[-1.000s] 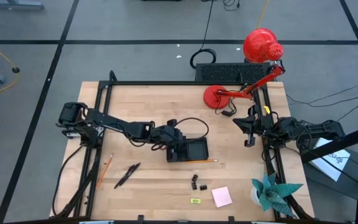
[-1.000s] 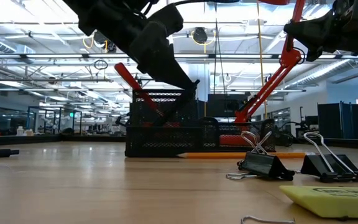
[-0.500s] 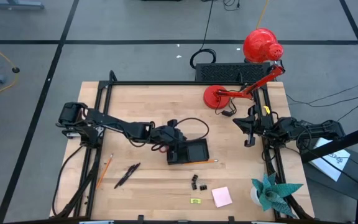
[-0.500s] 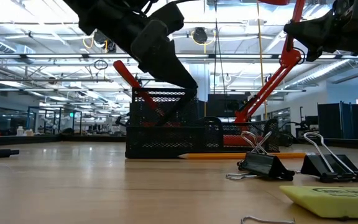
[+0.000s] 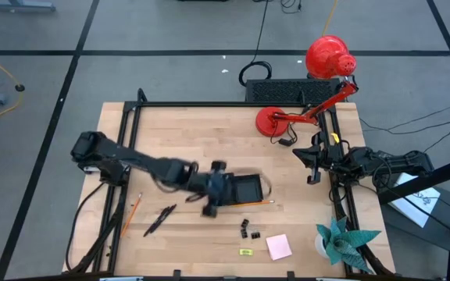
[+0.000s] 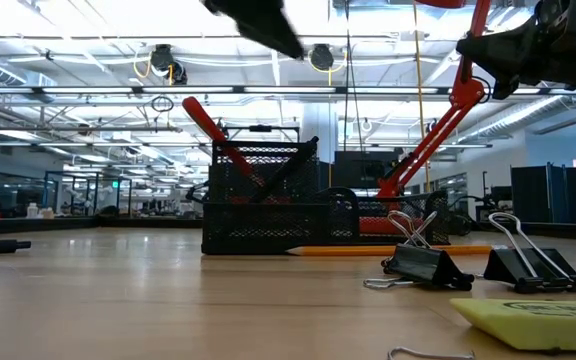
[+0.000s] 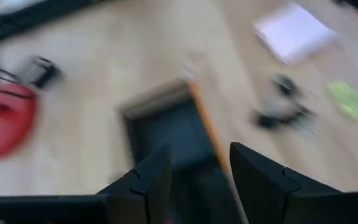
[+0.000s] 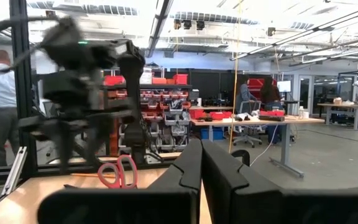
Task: Pick and place office supplies into organizer
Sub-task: Put the left pen into the top left compartment of the desk organizer
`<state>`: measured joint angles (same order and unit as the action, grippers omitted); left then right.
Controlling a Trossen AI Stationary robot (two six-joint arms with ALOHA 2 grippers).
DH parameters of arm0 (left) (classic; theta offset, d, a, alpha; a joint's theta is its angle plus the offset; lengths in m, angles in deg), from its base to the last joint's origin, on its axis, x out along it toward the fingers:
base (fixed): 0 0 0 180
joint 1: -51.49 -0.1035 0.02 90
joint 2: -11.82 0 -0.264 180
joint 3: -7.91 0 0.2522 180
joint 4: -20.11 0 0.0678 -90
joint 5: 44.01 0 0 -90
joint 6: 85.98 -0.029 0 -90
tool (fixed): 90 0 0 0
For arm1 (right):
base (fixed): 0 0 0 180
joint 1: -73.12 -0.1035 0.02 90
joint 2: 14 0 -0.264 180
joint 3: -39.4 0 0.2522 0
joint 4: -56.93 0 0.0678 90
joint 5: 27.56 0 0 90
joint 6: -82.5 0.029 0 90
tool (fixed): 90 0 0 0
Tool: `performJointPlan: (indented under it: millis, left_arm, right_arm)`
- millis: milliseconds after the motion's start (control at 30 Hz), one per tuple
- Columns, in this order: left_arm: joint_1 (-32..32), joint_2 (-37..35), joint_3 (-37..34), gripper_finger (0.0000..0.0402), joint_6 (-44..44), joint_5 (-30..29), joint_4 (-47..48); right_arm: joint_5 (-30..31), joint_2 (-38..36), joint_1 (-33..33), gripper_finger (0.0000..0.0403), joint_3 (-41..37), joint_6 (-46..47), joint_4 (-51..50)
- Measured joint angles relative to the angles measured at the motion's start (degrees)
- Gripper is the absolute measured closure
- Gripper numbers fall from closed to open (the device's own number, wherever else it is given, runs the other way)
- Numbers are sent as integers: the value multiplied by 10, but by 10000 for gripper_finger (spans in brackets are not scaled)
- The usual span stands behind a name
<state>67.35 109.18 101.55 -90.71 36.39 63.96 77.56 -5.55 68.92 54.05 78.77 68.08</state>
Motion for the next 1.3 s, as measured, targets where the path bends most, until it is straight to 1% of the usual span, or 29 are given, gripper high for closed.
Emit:
performJointPlan:
  millis: [133,167,233,267,333,400,467,533,633,767,867,1000,1167,1300]
  left_arm:
    - [67,0,13,231,91,-13,128]
    - [85,0,13,231,121,-29,157]
    - [127,0,11,231,200,-79,207]
    - [146,0,7,231,246,-98,227]
    - [181,0,-6,231,331,-116,263]
    - [213,0,-22,231,421,-158,291]
    - [241,0,-41,231,511,-205,306]
    - [261,0,-70,231,593,-221,310]
    - [270,0,-124,231,696,-207,287]
    - [258,0,-192,231,773,-151,207]
    - [235,0,-222,231,817,-113,191]
    - [207,0,-239,231,825,-57,192]
    - [187,0,-250,231,804,-9,193]
    - [183,0,-251,231,783,4,195]
  right_arm:
    - [-2,0,0,399,0,0,0]
    - [-2,0,0,399,0,0,0]
    - [-2,0,0,399,0,0,-1]
    - [-2,0,0,399,0,0,-1]
    - [-2,0,0,399,0,1,-1]
    - [-2,0,0,399,0,7,-2]
    - [-2,0,0,399,0,14,-1]
    - [-2,0,0,399,0,16,0]
    - [-2,0,0,399,0,16,0]
    - [-2,0,0,399,0,16,-2]
    - [-2,0,0,399,0,16,-3]
    - [-2,0,0,399,0,16,-3]
    - [-2,0,0,399,0,16,-4]
    - [-2,0,0,399,0,16,-9]
